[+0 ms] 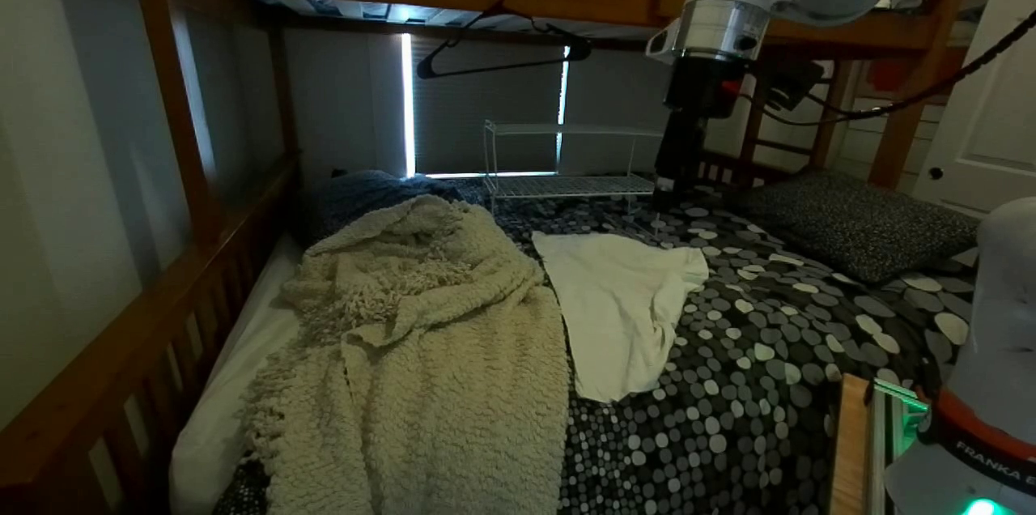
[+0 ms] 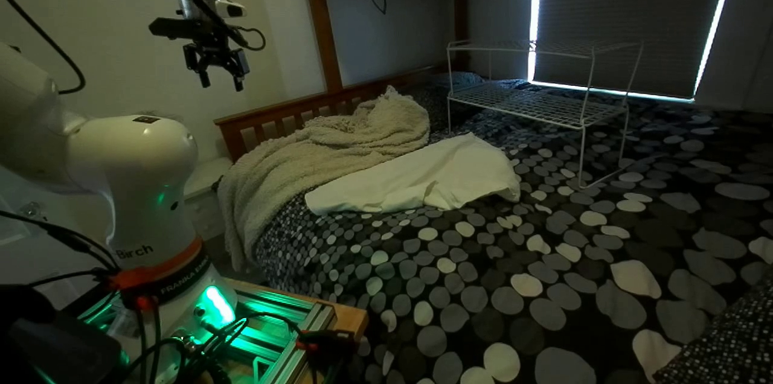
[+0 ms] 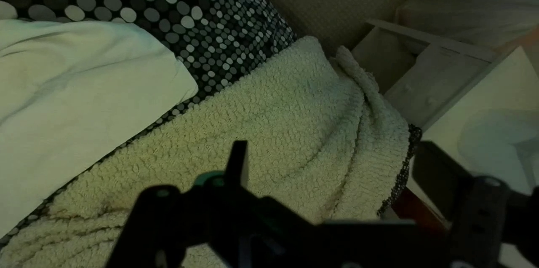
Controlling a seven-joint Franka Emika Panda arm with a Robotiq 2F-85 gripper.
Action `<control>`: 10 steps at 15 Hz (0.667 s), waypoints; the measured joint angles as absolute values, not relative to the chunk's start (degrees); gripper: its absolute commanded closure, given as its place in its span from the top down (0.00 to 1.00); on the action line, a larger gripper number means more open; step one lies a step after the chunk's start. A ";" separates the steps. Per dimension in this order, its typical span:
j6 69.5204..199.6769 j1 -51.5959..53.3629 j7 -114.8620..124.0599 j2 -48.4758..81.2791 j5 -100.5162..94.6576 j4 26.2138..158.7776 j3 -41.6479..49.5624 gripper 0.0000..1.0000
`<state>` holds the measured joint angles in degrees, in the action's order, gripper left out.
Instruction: Lay out the white pillowcase on the bed
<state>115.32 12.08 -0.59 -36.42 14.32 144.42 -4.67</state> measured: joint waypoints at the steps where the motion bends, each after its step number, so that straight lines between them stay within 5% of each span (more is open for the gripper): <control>1: 117.61 11.78 -3.27 -36.94 15.61 146.98 -2.17 1.00; 10: 127.80 2.66 -27.79 -31.72 19.95 159.02 22.50 1.00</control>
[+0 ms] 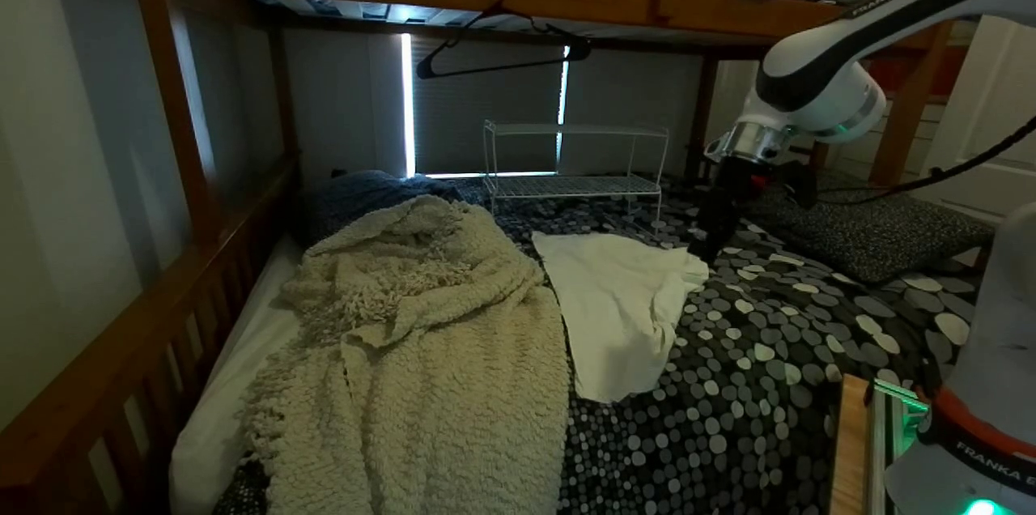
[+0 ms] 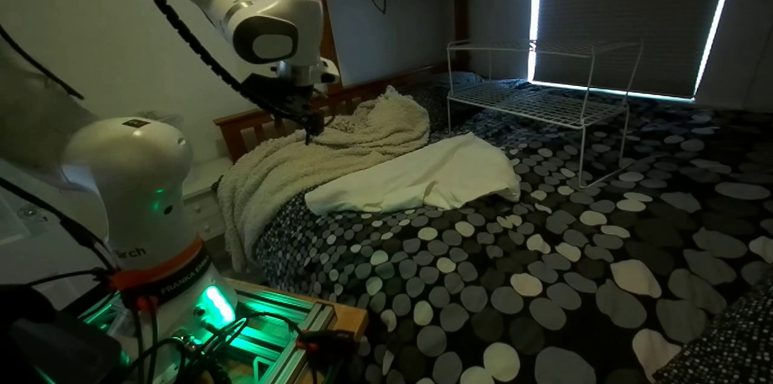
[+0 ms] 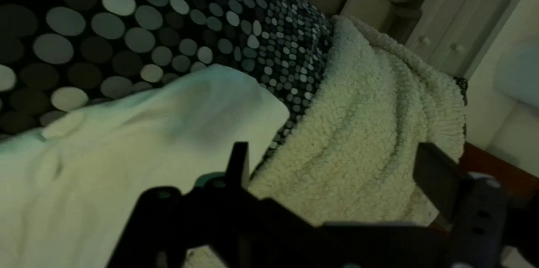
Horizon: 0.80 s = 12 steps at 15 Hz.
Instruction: Lay out the white pillowcase on the bed
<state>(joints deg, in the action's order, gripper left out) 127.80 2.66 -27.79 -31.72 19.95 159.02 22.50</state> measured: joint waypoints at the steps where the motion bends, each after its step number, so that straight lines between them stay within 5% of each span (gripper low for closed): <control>1: 127.80 1.00 -29.86 -30.00 19.94 159.00 24.67 1.00; 12: 128.04 -5.45 -37.71 -17.52 20.81 156.16 31.33 1.00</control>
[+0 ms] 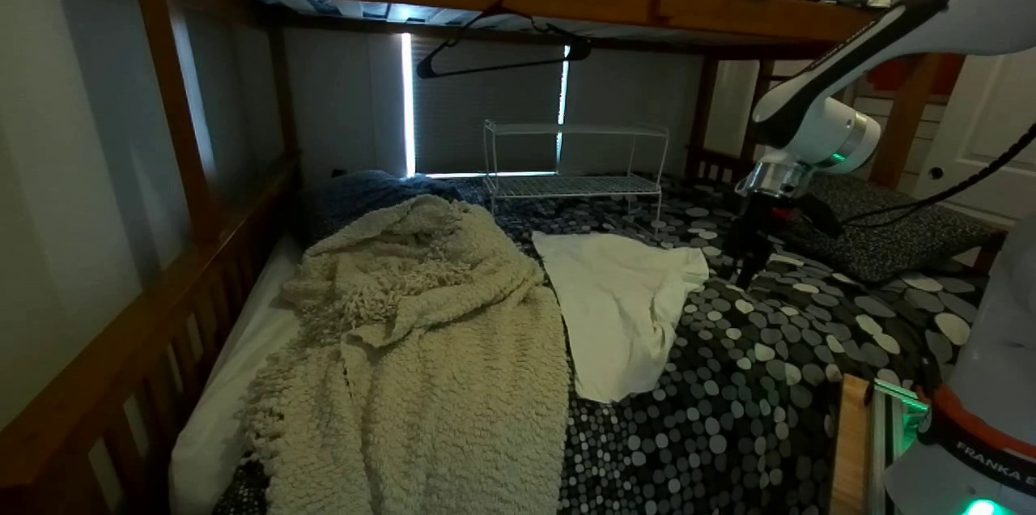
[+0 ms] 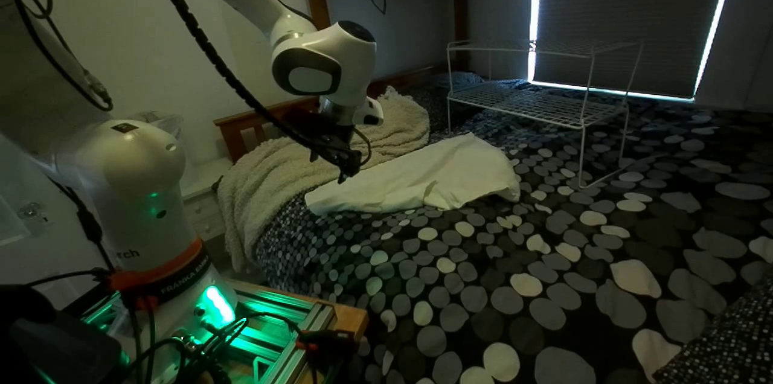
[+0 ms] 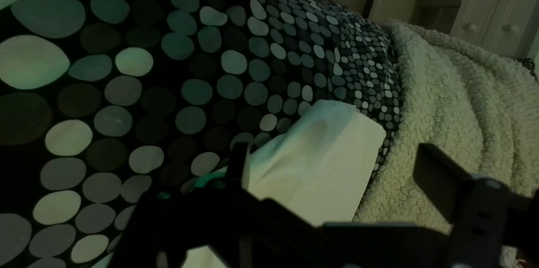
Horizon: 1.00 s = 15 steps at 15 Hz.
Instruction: Lay out the white pillowcase on the bed
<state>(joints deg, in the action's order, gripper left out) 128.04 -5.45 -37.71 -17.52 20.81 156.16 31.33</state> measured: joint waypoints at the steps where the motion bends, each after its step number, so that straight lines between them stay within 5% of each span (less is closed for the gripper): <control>1: 128.04 -5.45 -37.71 -17.52 20.81 156.14 31.33 1.00; 9: 133.58 -7.58 -48.46 -2.95 39.22 147.01 31.78 1.00; 15: 132.53 -14.99 -53.91 14.37 52.96 136.40 22.73 1.00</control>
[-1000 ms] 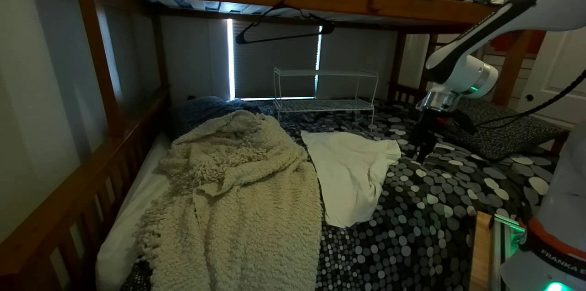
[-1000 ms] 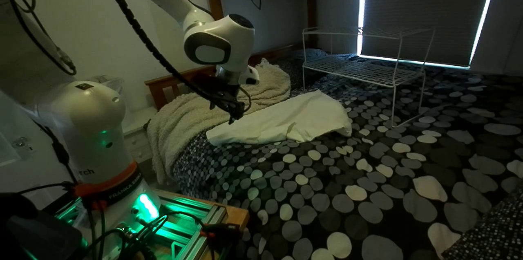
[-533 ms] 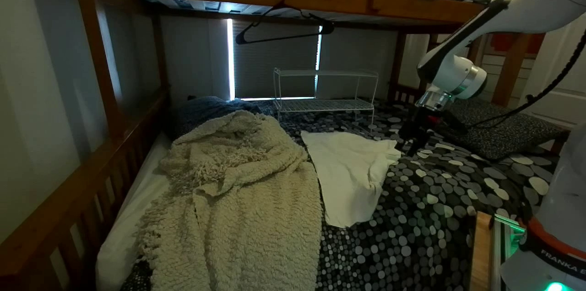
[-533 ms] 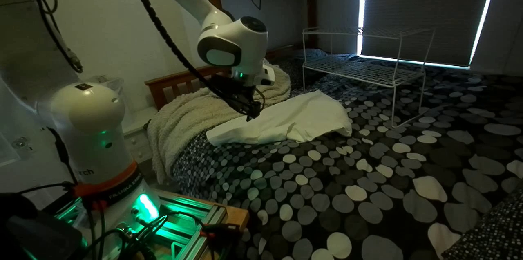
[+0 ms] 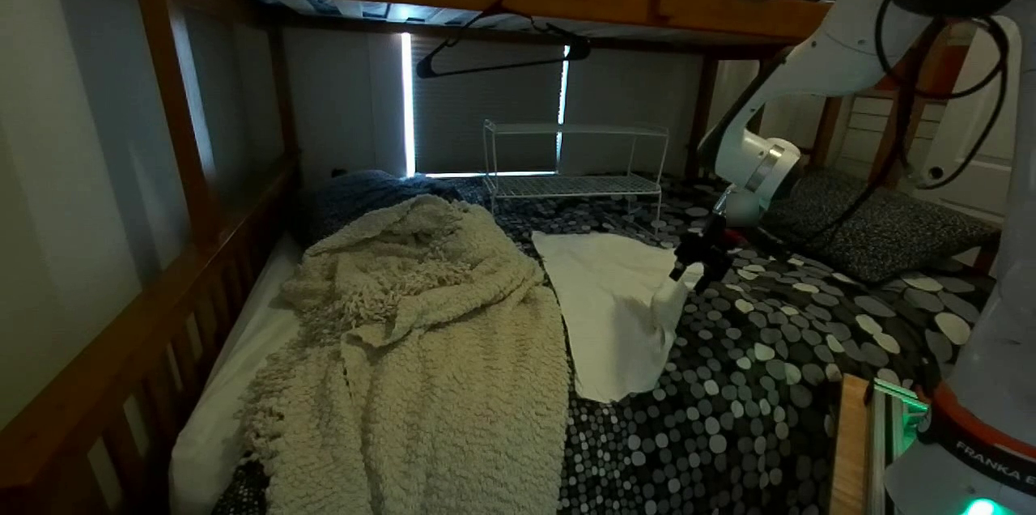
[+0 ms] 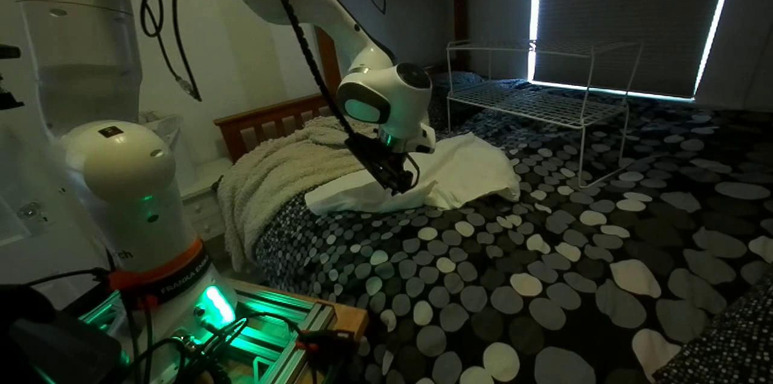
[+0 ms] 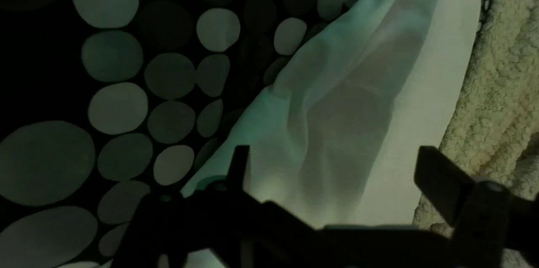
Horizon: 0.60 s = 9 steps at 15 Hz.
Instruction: Lay out the white pillowcase on the bed
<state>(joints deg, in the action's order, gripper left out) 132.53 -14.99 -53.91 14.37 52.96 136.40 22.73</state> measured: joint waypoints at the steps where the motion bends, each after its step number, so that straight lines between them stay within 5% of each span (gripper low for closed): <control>1: 132.24 -15.93 -53.14 16.73 53.69 134.80 21.14 1.00; 9: 128.18 -19.67 -42.57 29.90 50.85 126.15 15.72 1.00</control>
<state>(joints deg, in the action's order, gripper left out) 128.18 -19.67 -42.57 29.90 50.85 126.15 15.72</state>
